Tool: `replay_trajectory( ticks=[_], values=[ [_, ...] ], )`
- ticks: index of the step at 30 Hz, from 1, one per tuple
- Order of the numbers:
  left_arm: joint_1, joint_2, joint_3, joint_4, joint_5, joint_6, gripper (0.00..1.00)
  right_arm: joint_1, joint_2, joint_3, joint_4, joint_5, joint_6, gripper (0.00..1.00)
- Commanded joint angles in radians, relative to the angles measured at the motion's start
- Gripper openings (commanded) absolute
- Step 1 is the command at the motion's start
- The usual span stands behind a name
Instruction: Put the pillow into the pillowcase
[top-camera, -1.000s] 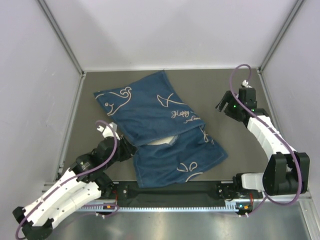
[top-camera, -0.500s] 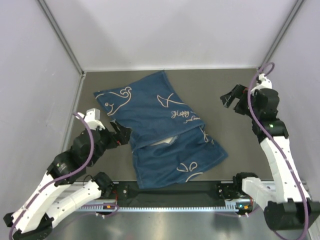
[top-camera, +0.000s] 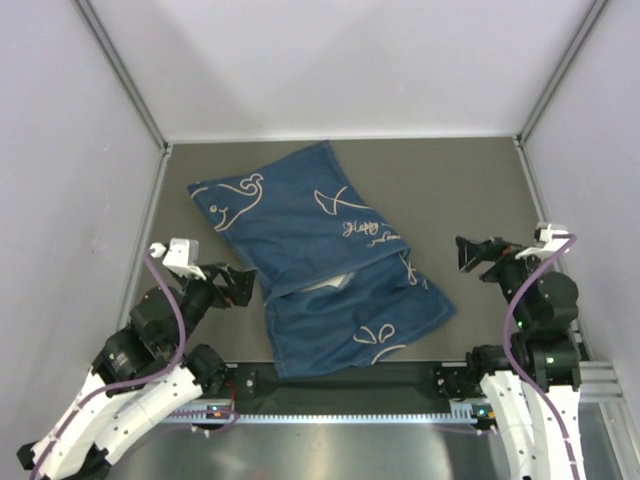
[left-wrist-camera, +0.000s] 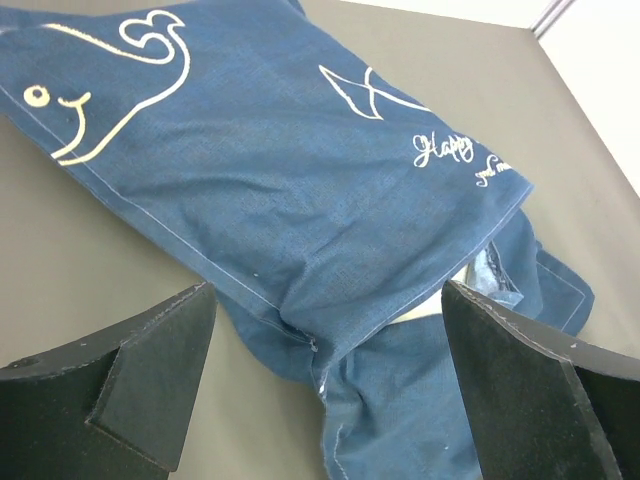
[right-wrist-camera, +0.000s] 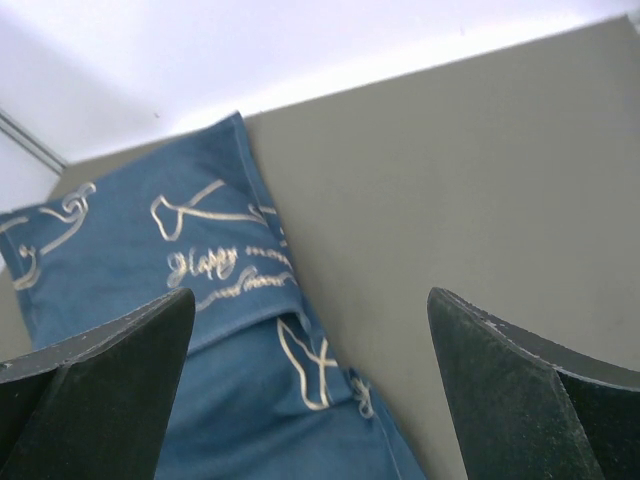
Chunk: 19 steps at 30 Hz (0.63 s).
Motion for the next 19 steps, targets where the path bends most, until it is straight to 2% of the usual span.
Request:
replay_trajectory(
  ticks=[1,5,19],
  values=[
    [0.003,-0.037,0.002,0.079,0.036,0.068,0.99,-0.008,-0.071,-0.056,-0.005,0.019,-0.003,1.0],
    [0.003,-0.077,-0.023,0.078,0.002,0.063,0.99,-0.01,-0.121,-0.068,-0.008,-0.001,0.003,1.0],
    [0.003,-0.111,-0.02,0.048,-0.042,0.035,0.99,-0.008,-0.08,-0.045,-0.025,-0.008,-0.004,1.0]
  ],
)
